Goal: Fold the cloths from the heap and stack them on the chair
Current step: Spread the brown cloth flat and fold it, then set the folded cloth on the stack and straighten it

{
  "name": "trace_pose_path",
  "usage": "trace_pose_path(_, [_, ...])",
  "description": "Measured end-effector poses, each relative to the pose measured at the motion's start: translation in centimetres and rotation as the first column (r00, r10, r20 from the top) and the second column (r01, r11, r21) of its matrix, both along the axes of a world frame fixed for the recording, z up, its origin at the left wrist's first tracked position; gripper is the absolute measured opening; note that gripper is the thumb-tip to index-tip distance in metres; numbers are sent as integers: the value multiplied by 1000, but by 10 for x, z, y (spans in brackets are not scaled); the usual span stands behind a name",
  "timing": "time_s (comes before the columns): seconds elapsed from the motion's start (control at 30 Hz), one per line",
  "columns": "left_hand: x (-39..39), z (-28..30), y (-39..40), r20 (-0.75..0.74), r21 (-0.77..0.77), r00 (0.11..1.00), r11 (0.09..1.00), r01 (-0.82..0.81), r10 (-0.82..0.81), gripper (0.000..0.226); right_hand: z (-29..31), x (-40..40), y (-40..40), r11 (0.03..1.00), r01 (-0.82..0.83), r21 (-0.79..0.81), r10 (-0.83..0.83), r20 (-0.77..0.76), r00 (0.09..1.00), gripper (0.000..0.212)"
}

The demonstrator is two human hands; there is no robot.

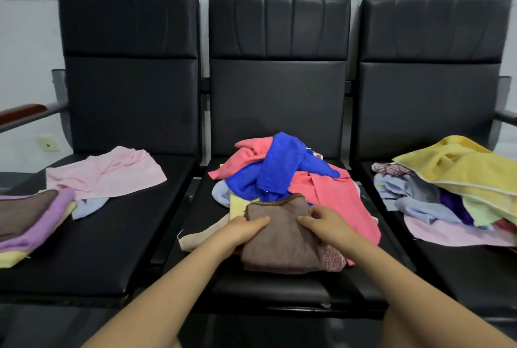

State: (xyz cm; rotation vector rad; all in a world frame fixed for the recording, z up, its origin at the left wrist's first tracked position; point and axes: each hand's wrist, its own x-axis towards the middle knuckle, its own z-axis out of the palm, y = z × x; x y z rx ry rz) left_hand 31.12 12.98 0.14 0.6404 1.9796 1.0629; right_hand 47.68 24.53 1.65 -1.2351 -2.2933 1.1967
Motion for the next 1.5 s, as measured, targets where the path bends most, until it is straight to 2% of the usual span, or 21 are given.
trace_pose_path(0.1, [5, 10, -3, 115, 115, 992, 993, 30, -44, 30, 3, -8, -10, 998, -31, -56, 21, -183, 983, 22])
trace_pose_path(0.13, [4, 16, -5, 147, 173, 988, 985, 9, -35, 31, 5, -13, -13, 998, -23, -60, 10, -216, 976, 19])
trace_pose_path(0.23, [-8, 29, -14, 143, 278, 990, 959, -61, 21, 73, 12, -27, -17, 972, 15, -233, -106, -382, 918, 21])
trace_pose_path(0.27, [-13, 33, -17, 146, 292, 988, 953, -82, 41, 70, 15, -31, -18, 952, -3, -307, -133, -419, 898, 21])
trace_pose_path(0.37, [-34, 50, -32, 202, 327, 975, 932, -154, 91, 35, 27, -53, -28, 873, -139, -467, -93, -439, 894, 19])
trace_pose_path(0.43, [-51, 64, -47, 194, 327, 975, 930, -168, 108, 29, 36, -73, -36, 805, -233, -546, -41, -443, 896, 19])
trace_pose_path(0.5, [-77, 77, -71, 137, 288, 977, 937, -198, 164, 33, 46, -107, -47, 748, -303, -590, -4, -461, 887, 19])
trace_pose_path(0.6, [-122, 95, -119, 70, 222, 957, 931, -289, 280, 17, 53, -173, -72, 746, -344, -570, 29, -488, 872, 24])
trace_pose_path(0.7, [-181, 112, -174, -125, 150, 911, 916, -373, 392, 22, 56, -247, -116, 756, -422, -501, 106, -542, 834, 30])
trace_pose_path(0.77, [-222, 124, -212, -297, 95, 847, 896, -433, 441, 28, 62, -294, -155, 712, -506, -487, 164, -585, 794, 31])
trace_pose_path(0.87, [-271, 137, -265, -534, 109, 666, 824, -556, 520, 29, 66, -353, -213, 577, -613, -540, 232, -611, 757, 18])
trace_pose_path(0.97, [-310, 130, -301, -581, 182, 536, 739, -648, 613, 34, 56, -395, -252, 516, -659, -548, 349, -568, 746, 15])
trace_pose_path(1.07, [-335, 97, -316, -576, 69, 562, 720, -691, 594, 37, 33, -411, -263, 524, -631, -571, 424, -468, 775, 11])
trace_pose_path(1.13, [-342, 69, -319, -616, -78, 602, 721, -689, 509, 40, 16, -410, -254, 571, -600, -560, 472, -375, 798, 7])
trace_pose_path(1.2, [-349, 53, -317, -687, -193, 601, 694, -693, 409, 43, 0, -410, -233, 626, -577, -524, 473, -332, 816, 7])
trace_pose_path(1.27, [-357, 53, -308, -828, -231, 490, 628, -743, 275, 43, -11, -413, -206, 710, -534, -460, 425, -326, 845, 10])
trace_pose_path(1.3, [-360, 55, -301, -891, -210, 412, 630, -748, 191, 43, -14, -416, -191, 760, -502, -412, 398, -316, 862, 11])
trace_pose_path(1.33, [-361, 56, -290, -927, -157, 342, 673, -723, 151, 42, -17, -421, -179, 803, -473, -362, 376, -309, 874, 10])
trace_pose_path(1.37, [-360, 56, -278, -935, -111, 322, 736, -668, 151, 42, -19, -428, -169, 835, -450, -316, 357, -311, 881, 9])
trace_pose_path(1.43, [-354, 49, -256, -881, -98, 435, 829, -551, 186, 45, -20, -446, -158, 879, -420, -226, 341, -318, 885, 13])
trace_pose_path(1.5, [-352, 30, -246, -798, -212, 582, 831, -514, 157, 53, -22, -470, -157, 897, -417, -147, 357, -314, 880, 18])
